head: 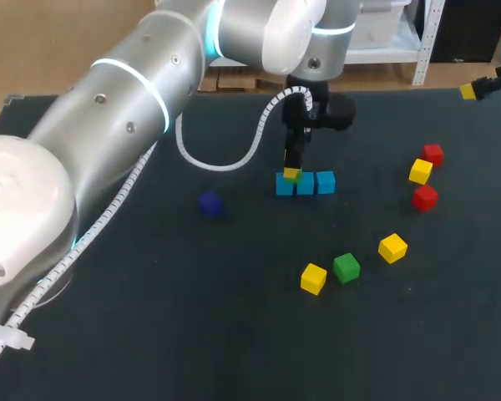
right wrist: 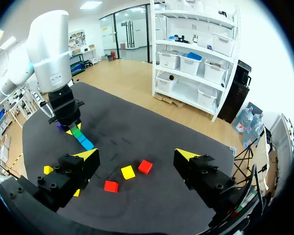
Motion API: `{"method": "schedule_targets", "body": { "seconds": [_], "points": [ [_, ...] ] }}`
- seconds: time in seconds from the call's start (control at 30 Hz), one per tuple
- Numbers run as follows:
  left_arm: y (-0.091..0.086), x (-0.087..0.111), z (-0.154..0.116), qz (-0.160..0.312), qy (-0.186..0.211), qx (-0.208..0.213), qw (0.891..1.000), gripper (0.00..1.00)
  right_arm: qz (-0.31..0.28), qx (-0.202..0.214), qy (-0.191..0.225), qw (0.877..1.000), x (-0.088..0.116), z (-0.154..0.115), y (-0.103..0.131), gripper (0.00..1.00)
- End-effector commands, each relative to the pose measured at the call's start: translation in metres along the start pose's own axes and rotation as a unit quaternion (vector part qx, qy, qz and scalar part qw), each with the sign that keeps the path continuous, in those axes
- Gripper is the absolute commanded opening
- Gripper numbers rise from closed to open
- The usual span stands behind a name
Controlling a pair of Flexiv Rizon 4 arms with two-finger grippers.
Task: Place the blue cubes, place green cubes on the blue cubes, place the yellow cubes on the green cubes, then place the red cubes on the yellow cubes, and place purple cube on the red cubes.
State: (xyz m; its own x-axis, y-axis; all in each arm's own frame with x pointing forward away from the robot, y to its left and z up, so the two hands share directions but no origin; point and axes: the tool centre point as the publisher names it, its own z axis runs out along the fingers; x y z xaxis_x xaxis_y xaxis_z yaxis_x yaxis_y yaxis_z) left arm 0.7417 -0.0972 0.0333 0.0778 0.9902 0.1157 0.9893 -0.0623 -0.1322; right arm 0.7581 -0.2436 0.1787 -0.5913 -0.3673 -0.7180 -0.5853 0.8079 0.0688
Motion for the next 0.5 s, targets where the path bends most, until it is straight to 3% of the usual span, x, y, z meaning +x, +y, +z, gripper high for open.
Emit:
{"method": "schedule_targets", "body": {
  "seconds": [0.03, 0.5],
  "points": [
    [0.0048, -0.0024, -0.0019, 0.001, 0.003, 0.029, 1.000, 0.00, 0.000, 0.001, 0.001, 1.000, -0.0001, 0.0003, 0.0000, 1.00],
    [0.0102, -0.0018, -0.0015, -0.006, 0.001, 0.025, 1.000, 0.00, 0.000, 0.001, 0.001, 1.000, -0.0001, 0.0003, 0.0000, 1.00]
  ]
}}
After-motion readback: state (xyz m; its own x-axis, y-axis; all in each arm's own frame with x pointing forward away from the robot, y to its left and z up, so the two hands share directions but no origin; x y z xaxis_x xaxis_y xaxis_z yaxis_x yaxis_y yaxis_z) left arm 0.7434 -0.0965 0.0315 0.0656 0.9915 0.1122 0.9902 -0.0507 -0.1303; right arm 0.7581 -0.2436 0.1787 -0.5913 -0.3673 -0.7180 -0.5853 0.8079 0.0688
